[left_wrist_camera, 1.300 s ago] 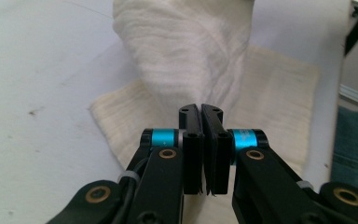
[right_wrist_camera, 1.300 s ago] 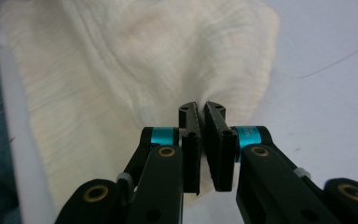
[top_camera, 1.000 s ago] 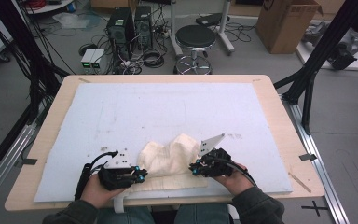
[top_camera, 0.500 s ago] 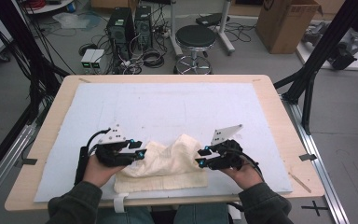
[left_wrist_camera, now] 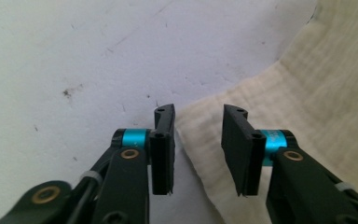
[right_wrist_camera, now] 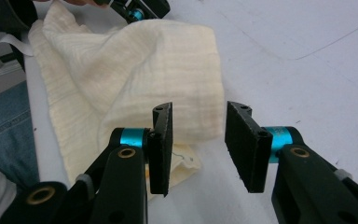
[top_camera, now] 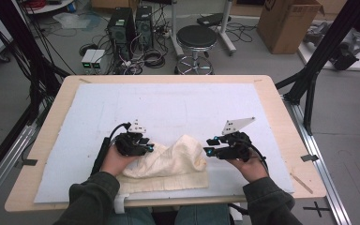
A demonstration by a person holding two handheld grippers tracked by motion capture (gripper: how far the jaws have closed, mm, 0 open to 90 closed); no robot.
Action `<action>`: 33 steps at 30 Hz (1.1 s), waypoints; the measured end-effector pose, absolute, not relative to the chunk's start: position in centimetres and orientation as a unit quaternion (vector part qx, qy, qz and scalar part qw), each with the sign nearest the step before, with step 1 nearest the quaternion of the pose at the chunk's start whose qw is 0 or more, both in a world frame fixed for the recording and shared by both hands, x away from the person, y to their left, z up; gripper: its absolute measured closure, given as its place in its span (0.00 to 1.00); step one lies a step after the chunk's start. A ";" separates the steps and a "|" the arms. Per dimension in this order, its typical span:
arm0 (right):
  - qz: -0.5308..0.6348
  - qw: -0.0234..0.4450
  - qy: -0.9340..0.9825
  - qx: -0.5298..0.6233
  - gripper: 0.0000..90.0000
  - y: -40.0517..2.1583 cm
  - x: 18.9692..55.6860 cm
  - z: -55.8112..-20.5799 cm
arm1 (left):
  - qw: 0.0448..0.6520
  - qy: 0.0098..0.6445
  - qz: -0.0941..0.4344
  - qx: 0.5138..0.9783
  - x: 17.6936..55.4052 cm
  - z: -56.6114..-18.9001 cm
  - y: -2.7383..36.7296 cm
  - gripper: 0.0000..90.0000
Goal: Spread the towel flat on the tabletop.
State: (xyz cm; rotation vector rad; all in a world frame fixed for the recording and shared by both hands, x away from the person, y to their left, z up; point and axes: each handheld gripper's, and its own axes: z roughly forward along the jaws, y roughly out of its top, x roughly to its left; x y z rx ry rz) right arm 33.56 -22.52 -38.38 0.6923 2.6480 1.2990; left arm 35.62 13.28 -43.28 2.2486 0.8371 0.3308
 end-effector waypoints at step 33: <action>0.362 0.001 0.900 0.241 0.69 -16.9 38.3 -42.5 | 0.377 0.367 0.207 0.825 33.4 -41.0 22.0 0.97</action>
